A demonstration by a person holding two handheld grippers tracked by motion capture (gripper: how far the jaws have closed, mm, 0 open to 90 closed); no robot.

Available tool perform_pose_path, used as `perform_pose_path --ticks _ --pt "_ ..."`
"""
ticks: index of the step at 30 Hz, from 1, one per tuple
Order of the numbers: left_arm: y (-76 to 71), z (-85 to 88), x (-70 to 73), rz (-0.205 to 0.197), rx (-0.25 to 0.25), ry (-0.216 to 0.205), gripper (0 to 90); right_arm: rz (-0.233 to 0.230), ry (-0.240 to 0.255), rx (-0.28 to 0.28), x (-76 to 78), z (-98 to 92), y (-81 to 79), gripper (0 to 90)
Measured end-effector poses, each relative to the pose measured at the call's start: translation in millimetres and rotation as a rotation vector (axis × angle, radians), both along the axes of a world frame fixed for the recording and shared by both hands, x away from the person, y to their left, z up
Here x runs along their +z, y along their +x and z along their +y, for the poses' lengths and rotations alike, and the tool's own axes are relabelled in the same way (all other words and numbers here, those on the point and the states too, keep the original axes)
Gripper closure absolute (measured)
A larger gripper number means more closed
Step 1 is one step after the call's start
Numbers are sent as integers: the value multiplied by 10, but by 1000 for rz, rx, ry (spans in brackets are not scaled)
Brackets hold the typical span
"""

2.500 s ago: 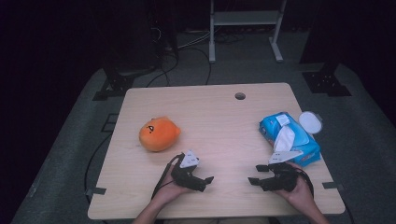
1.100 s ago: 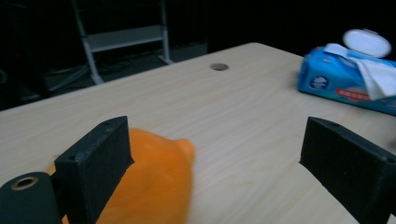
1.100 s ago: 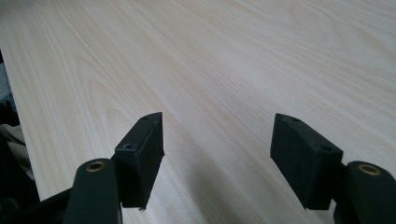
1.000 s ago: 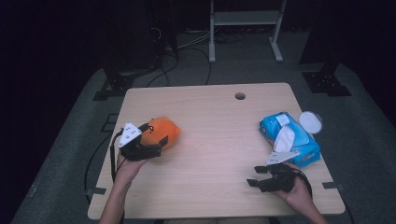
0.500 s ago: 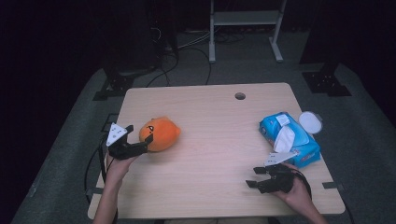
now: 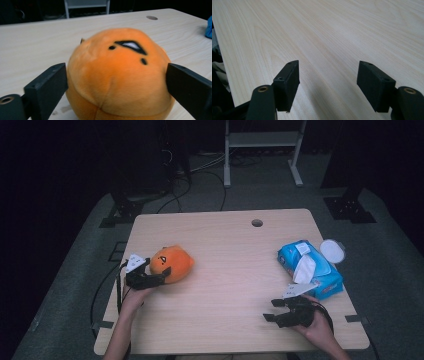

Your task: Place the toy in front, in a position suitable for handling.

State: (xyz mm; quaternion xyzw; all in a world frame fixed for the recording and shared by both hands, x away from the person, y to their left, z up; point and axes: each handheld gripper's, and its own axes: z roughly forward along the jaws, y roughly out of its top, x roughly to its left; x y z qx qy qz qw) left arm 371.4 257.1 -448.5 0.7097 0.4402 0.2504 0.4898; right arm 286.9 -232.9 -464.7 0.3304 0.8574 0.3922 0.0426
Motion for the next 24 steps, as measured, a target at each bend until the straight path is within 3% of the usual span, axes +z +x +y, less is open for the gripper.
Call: perform_pose_path --ticks 5,15,19,24 --pt "-3 -28 -39 12 -15 0 23 -2 -2 6 -2 16 -5 333" --pt "-28 -80 -35 4 -44 51 22 -3 -2 6 0 16 -2 334" --pt "-45 -74 -5 16 -34 54 132 -6 -2 8 -1 18 -4 333" --pt "-57 -45 28 30 -19 18 229 -10 -3 6 4 12 -2 334"
